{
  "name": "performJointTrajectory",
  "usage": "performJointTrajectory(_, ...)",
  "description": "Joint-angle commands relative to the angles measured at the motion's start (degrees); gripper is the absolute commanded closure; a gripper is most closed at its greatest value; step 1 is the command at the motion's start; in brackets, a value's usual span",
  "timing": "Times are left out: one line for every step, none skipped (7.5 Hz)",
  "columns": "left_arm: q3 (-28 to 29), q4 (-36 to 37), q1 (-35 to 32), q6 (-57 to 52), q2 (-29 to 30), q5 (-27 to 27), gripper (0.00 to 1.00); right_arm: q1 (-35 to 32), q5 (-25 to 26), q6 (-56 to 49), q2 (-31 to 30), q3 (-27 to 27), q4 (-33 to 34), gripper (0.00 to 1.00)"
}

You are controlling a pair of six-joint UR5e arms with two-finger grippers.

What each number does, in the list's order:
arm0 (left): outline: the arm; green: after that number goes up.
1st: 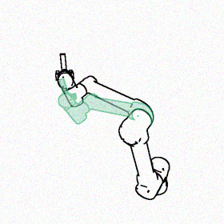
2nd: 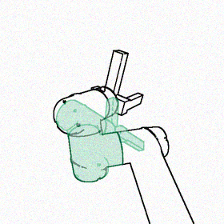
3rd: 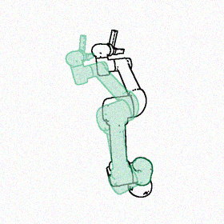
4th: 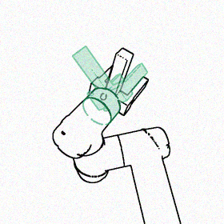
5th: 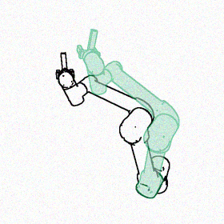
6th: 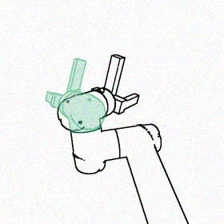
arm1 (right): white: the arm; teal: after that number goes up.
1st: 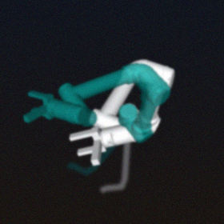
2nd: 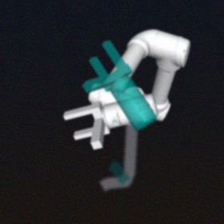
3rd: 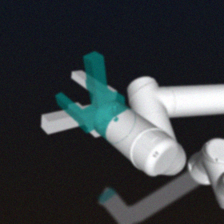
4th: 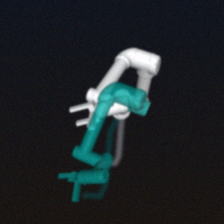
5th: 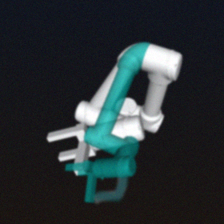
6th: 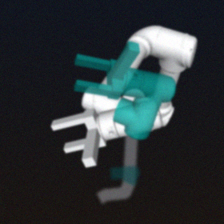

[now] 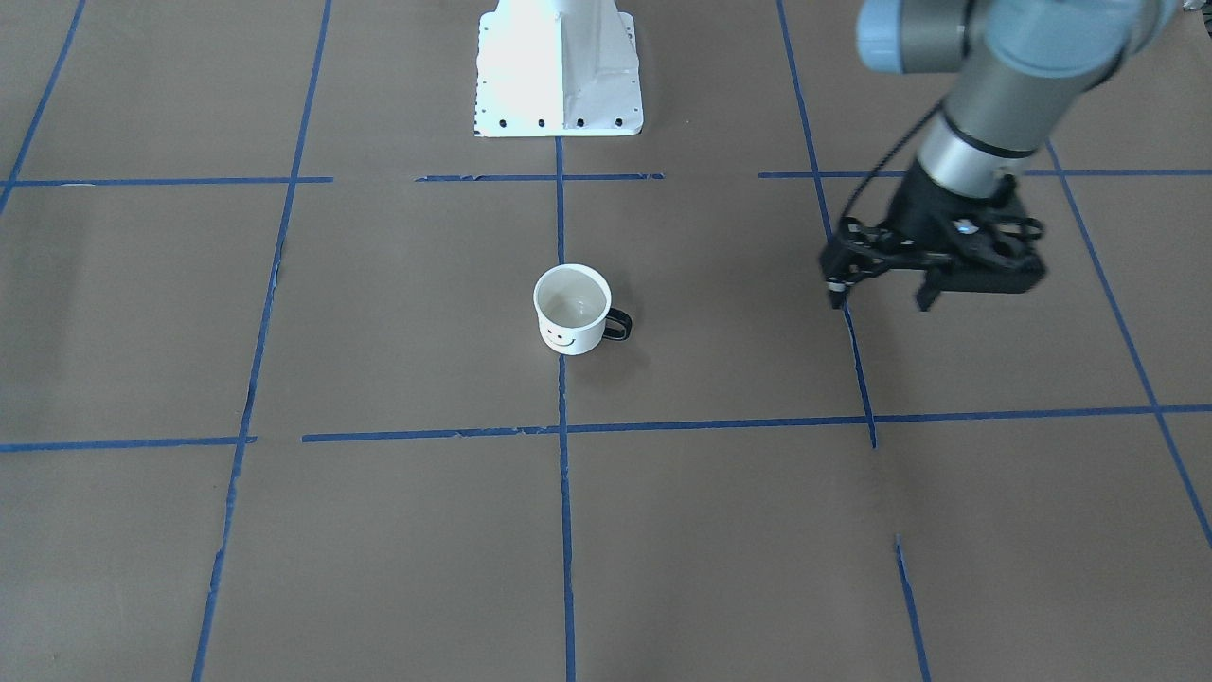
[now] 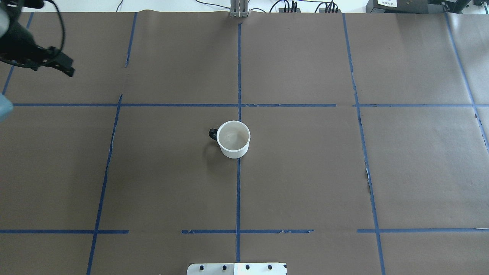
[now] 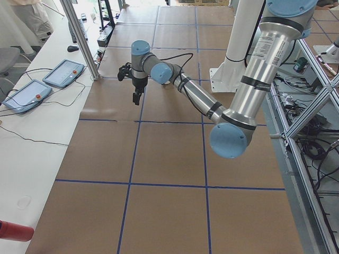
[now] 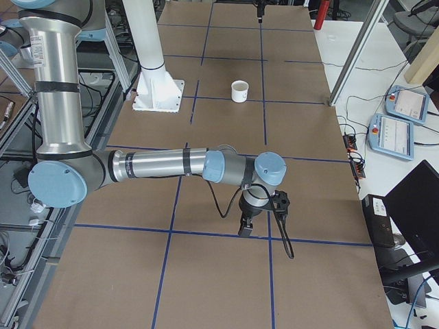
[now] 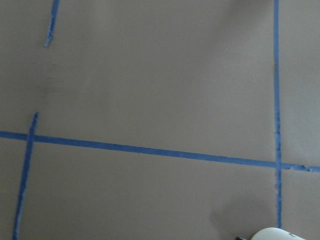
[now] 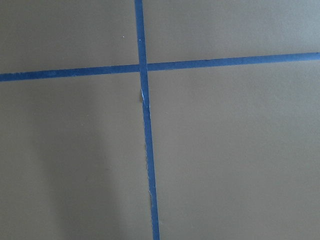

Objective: Flip mug

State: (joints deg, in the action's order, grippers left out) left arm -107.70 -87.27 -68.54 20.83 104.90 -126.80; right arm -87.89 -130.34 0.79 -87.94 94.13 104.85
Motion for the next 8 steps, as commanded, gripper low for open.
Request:
performJointTrajectory(6.6, -0.4, -15.2, -20.6, -10.0, -5.0, 0.0, 0.0, 0.0, 0.0, 0.1, 0.0, 0.0, 0.0)
performJointTrajectory(10.0, -0.4, -19.8, -25.2, -10.9, -5.6, 0.0, 0.0, 0.0, 0.0, 0.1, 0.0, 0.0, 0.0)
performJointTrajectory(12.4, -0.4, -20.7, -29.4, -12.4, -5.7, 0.0, 0.0, 0.0, 0.0, 0.0, 0.0, 0.0, 0.0)
performJointTrajectory(13.8, -0.6, -22.9, -33.9, -13.7, -5.7, 0.0, 0.0, 0.0, 0.0, 0.1, 0.0, 0.0, 0.0)
performJointTrajectory(13.3, -0.3, -24.3, -34.5, -15.2, -5.7, 0.0, 0.0, 0.0, 0.0, 0.1, 0.0, 0.0, 0.0)
performJointTrajectory(13.7, -0.8, -24.1, -34.6, -16.5, -5.3, 0.0, 0.0, 0.0, 0.0, 0.1, 0.0, 0.0, 0.0)
performJointTrajectory(13.2, -0.8, -24.1, -34.6, -16.4, -5.4, 0.0, 0.0, 0.0, 0.0, 0.1, 0.0, 0.0, 0.0)
performJointTrajectory(13.3, -0.8, -24.1, -34.7, -16.5, -5.3, 0.0, 0.0, 0.0, 0.0, 0.1, 0.0, 0.0, 0.0)
